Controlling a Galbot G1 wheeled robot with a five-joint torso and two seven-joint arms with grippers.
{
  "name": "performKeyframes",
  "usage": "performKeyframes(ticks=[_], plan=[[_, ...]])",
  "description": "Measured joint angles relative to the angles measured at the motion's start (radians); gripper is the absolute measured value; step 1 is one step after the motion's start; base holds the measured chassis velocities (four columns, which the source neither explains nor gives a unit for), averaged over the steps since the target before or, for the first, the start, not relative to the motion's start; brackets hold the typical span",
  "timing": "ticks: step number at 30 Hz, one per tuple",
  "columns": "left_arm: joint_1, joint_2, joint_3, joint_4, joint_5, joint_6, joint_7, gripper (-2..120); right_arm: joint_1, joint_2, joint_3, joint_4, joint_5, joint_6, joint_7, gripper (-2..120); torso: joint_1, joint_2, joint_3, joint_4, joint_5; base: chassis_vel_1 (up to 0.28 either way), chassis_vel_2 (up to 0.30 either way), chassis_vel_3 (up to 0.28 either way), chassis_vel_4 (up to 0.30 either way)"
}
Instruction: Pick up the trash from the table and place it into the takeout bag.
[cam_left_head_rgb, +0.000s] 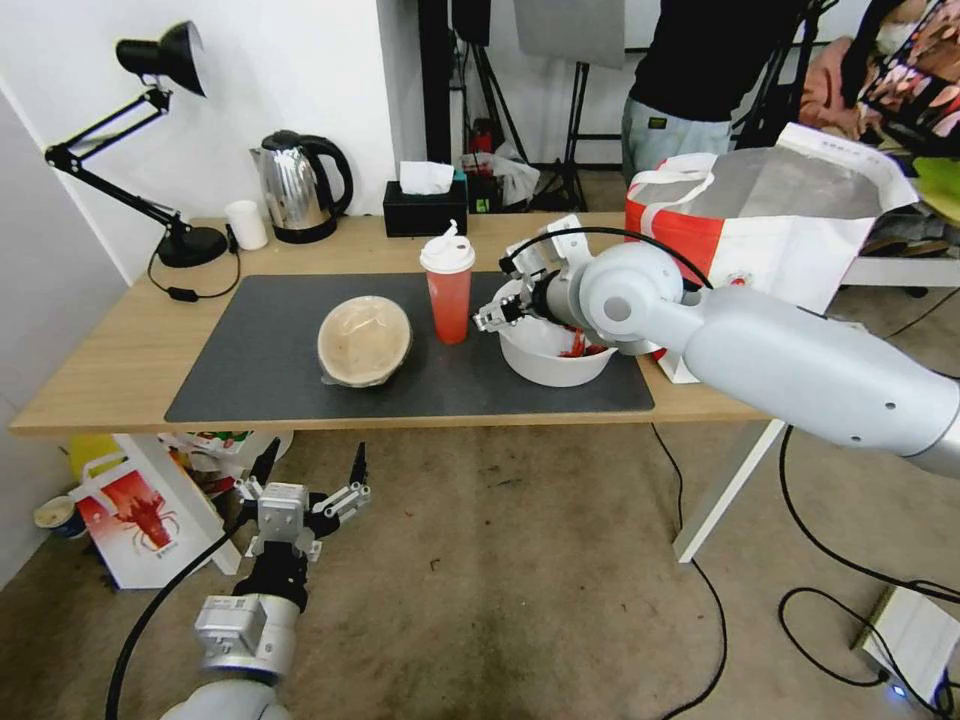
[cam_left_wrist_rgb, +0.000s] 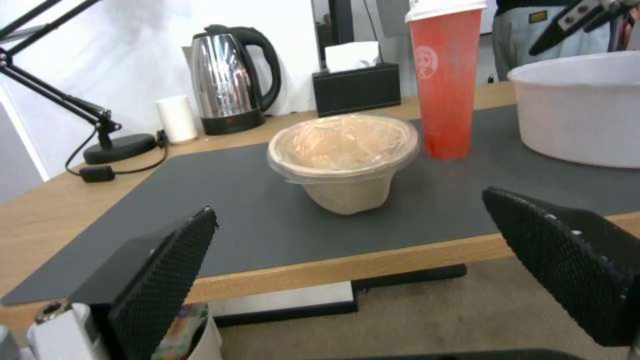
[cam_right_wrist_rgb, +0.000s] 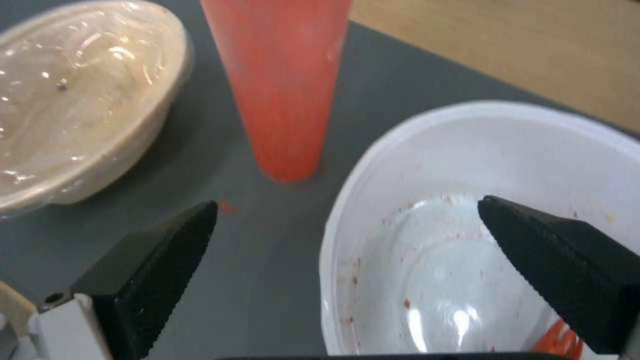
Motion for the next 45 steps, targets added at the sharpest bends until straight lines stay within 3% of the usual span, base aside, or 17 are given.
performKeyframes(ticks=[20, 45], plan=[[0.000, 0.000, 0.000, 0.000, 0.000, 0.000, 0.000, 100, -0.052, 0.016, 0.003, 0.017, 0.062, 0.000, 0.117, 100, 0.000, 0.000, 0.000, 0.0000, 0.0000, 0.000, 0.000, 0.000, 0.000], [0.000, 0.000, 0.000, 0.000, 0.000, 0.000, 0.000, 100, -0.069, 0.082, -0.008, -0.067, 0.043, 0.000, 0.118, 100, 0.000, 0.000, 0.000, 0.0000, -0.0001, 0.000, 0.000, 0.000, 0.000]])
